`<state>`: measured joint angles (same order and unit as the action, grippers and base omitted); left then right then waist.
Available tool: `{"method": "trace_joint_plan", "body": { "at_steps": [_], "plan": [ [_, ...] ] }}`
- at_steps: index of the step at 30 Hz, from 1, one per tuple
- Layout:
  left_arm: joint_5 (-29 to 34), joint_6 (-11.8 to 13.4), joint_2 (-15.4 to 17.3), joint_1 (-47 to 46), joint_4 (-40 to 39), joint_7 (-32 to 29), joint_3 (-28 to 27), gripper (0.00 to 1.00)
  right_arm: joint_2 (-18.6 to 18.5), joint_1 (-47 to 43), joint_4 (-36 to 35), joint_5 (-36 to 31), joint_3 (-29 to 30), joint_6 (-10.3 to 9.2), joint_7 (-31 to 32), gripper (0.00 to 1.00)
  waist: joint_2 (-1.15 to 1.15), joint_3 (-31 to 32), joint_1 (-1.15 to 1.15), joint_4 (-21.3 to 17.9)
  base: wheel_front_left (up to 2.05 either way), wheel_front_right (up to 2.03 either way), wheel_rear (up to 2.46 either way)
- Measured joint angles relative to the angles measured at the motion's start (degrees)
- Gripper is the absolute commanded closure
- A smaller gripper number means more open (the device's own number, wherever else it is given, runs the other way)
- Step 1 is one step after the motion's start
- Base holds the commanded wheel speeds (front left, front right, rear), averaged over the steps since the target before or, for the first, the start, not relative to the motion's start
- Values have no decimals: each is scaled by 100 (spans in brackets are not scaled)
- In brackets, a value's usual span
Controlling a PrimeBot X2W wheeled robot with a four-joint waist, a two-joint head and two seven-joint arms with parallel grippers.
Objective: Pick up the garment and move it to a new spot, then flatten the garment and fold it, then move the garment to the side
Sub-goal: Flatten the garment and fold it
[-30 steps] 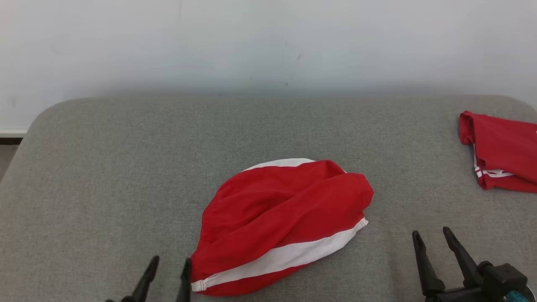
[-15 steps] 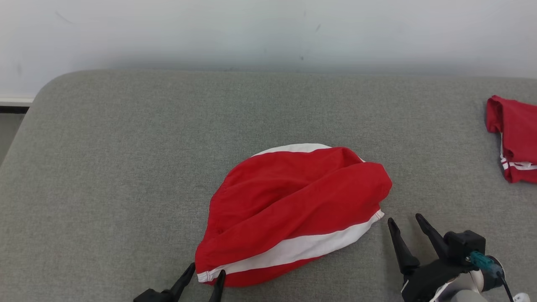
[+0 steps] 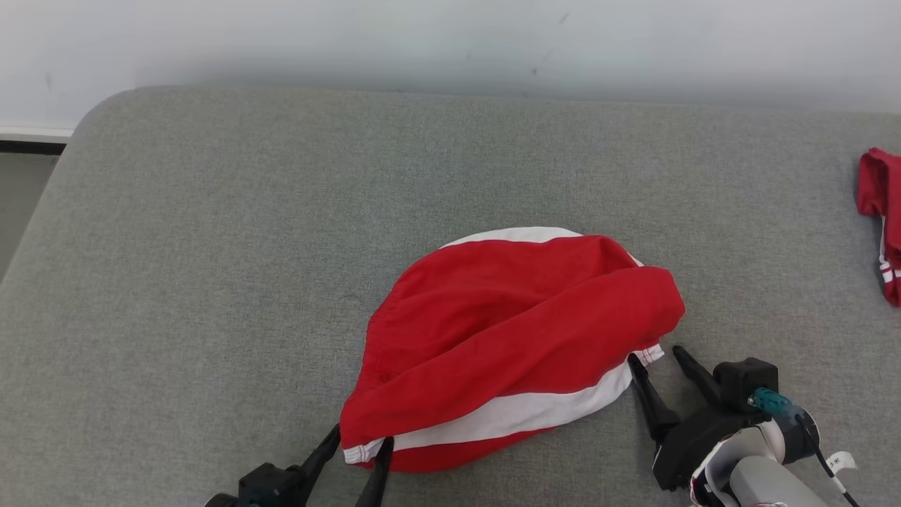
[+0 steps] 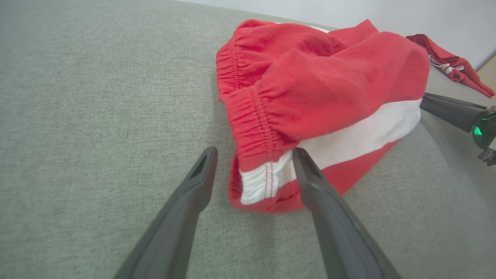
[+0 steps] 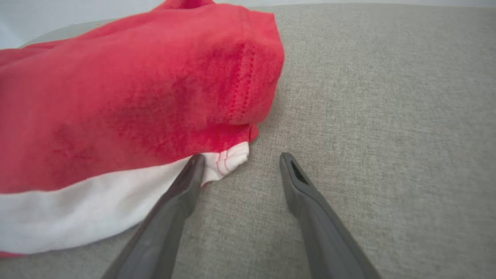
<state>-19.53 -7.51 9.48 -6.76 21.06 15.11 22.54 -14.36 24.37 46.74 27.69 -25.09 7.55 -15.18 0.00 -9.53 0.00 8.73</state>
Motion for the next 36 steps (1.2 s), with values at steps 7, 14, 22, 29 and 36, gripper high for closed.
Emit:
{"method": "trace_joint_plan", "body": {
  "at_steps": [7,14,22,29,36],
  "plan": [
    [-42,0,-80,-96,-55,0,107,0,78,264,271,469,-381,-18,-36,100,0,-97,0,44,0,0,0],
    [-158,0,-90,-95,-207,0,147,100,-1,140,-79,806,-494,-16,1,100,0,-38,0,24,0,0,0],
    [-240,0,-138,226,-887,0,-138,100,-409,-933,-1347,911,13,-15,4,100,0,170,0,-126,0,0,0],
    [-390,0,65,-358,-1274,0,-245,100,-644,-715,-2220,1115,100,-15,33,100,0,204,0,-426,0,0,0],
    [-569,-1,609,-2387,-1037,-1,401,100,-781,756,-2664,1624,63,-15,649,100,0,-40,0,-664,0,0,0]
  ]
}}
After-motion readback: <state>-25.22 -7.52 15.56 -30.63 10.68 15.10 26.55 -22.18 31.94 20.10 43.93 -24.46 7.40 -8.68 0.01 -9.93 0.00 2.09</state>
